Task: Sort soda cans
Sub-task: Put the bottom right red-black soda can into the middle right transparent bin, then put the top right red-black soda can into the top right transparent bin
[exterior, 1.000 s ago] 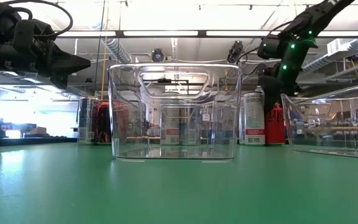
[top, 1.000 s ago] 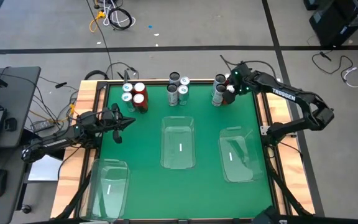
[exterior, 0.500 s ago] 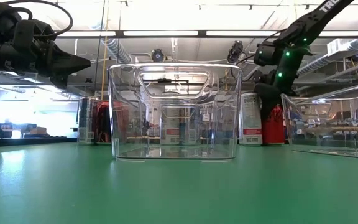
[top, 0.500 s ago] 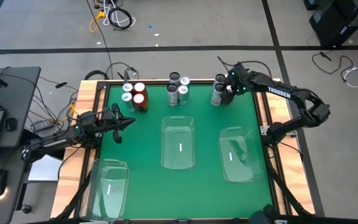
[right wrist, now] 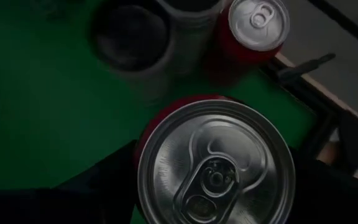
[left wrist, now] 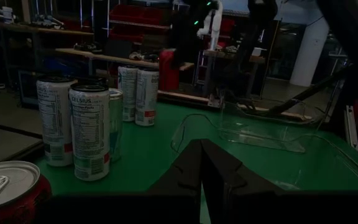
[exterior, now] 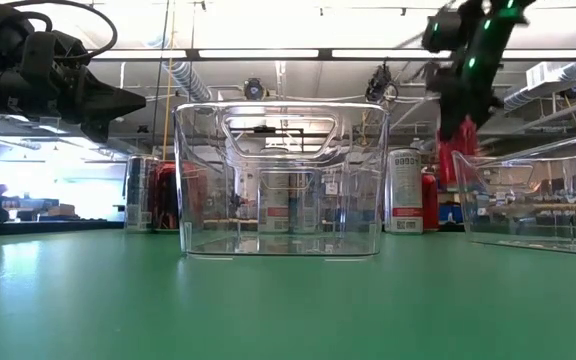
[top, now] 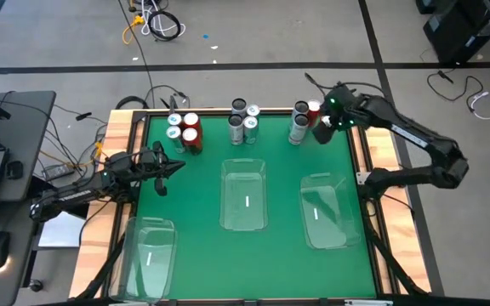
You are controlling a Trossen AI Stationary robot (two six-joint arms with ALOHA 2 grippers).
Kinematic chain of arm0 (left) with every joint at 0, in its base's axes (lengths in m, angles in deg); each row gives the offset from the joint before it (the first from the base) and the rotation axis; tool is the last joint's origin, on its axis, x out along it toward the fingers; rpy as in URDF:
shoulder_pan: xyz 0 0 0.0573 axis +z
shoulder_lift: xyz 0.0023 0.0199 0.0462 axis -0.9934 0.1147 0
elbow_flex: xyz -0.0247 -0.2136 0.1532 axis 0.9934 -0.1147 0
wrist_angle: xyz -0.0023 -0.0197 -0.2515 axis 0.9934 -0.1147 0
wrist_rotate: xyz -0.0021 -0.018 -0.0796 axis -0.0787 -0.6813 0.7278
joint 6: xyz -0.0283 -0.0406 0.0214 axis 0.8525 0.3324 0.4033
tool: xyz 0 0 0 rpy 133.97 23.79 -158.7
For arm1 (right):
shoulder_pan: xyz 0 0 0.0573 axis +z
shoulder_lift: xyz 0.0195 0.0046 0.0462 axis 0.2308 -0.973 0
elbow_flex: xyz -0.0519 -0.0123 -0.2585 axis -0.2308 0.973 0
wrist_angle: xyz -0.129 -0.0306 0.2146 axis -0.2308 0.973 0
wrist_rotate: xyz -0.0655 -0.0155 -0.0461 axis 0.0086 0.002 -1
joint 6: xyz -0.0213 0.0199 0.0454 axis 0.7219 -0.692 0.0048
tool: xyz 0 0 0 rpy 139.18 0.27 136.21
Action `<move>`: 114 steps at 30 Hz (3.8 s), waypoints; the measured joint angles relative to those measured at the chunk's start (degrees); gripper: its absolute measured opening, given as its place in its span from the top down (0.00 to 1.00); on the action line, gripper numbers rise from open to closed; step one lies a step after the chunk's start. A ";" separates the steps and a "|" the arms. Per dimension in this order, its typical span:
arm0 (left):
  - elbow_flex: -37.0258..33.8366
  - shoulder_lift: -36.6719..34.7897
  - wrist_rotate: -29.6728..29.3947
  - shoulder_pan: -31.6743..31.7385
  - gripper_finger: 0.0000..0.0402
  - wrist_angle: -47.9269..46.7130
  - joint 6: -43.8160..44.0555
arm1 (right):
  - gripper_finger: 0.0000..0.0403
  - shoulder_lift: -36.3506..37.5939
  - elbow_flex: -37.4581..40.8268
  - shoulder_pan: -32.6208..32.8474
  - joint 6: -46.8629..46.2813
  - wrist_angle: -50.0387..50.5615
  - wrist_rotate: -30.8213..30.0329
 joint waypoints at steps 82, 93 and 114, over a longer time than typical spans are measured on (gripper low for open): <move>0.01 -0.01 0.00 -0.01 0.97 0.00 0.02 | 0.28 -18.33 3.76 93.46 -102.94 11.26 -5.24; 0.00 0.01 0.02 -0.01 0.97 0.00 0.00 | 0.06 -18.66 2.57 91.47 -98.43 12.89 2.81; 0.01 0.02 0.02 0.00 0.97 0.00 0.01 | 0.11 -11.01 -13.78 72.16 -75.59 30.30 -18.09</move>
